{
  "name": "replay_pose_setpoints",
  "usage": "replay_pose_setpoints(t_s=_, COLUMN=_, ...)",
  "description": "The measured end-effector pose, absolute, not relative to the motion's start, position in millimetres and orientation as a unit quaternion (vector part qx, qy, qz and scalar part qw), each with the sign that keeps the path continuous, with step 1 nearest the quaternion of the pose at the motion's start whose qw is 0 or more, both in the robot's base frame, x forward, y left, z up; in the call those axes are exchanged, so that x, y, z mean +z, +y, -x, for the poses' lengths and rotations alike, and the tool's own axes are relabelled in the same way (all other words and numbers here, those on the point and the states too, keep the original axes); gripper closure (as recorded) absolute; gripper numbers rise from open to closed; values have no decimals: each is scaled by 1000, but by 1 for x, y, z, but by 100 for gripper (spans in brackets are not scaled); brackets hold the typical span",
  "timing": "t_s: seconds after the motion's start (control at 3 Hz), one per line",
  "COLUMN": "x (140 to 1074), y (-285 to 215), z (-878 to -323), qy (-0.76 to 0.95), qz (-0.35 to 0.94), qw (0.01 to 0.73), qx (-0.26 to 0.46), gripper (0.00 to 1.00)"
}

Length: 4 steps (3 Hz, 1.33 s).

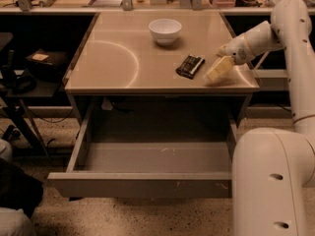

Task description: Place rxbar chocolate into top drawer

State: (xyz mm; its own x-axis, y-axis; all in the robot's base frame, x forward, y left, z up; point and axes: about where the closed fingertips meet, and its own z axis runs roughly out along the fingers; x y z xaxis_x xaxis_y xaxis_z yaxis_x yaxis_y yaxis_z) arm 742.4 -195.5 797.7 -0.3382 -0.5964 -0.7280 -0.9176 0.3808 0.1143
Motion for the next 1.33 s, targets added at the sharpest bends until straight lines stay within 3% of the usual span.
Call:
replay_pose_setpoints(t_s=0.67, x=845, y=-165, z=-722, qy=716, qz=517, qw=339, qx=324, gripper=0)
replay_pose_setpoints(t_s=1.33, x=853, y=-155, z=-733, qy=709, qz=509, qw=365, qx=324, gripper=0)
